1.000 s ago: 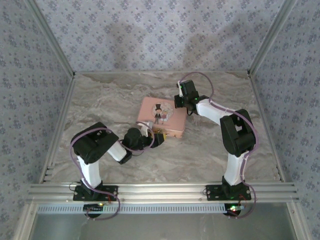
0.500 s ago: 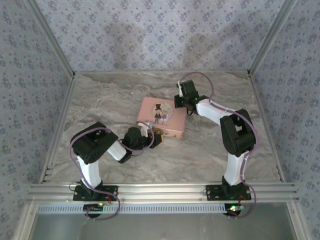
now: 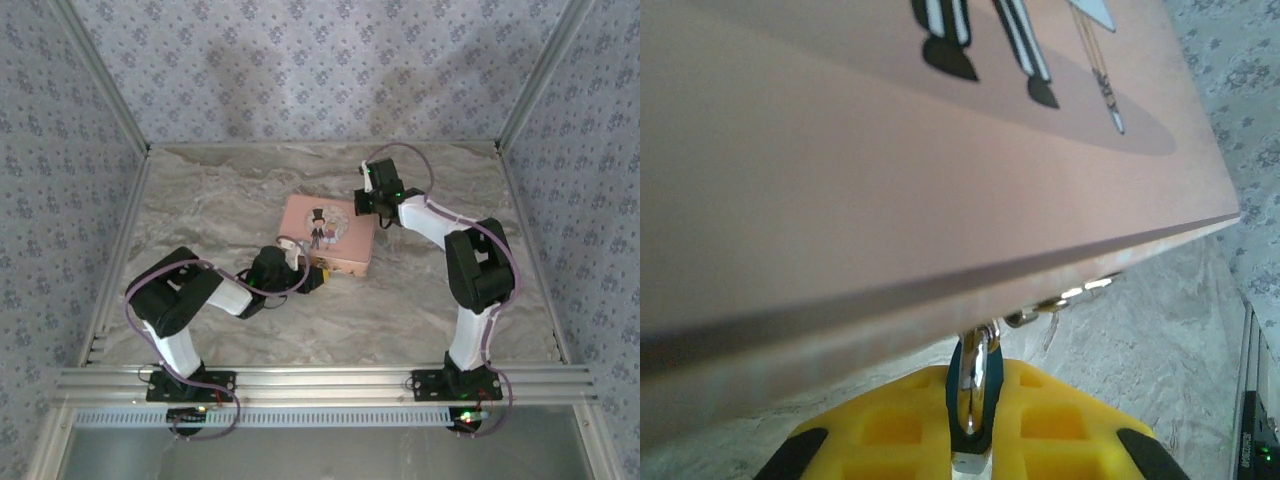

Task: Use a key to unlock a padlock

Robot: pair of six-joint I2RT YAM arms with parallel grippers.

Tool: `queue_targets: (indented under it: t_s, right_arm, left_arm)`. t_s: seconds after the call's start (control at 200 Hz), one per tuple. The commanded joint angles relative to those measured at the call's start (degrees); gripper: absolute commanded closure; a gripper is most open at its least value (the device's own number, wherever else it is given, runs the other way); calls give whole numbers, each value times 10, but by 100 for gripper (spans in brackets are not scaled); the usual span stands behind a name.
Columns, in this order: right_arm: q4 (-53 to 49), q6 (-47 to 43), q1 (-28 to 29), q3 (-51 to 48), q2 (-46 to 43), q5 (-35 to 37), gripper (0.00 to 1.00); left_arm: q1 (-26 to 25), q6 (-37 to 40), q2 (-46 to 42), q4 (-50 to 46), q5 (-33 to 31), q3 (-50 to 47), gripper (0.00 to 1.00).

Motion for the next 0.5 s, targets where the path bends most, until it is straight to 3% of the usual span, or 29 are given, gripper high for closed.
queue_targets:
  t_s: [0.0,0.24,0.495]
  right_arm:
    - [-38,-2,-20,21,-42,-11,100]
    - [-69,41,-46,-23,-114,31,100]
    - [-77,67,-39,-90,-122,67,100]
  left_arm:
    - [3,-5,-29,-58,14,35,100]
    - [0,-15,-32,-94,18,69,100]
    - [-11,-23,-33,-129,18,99,100]
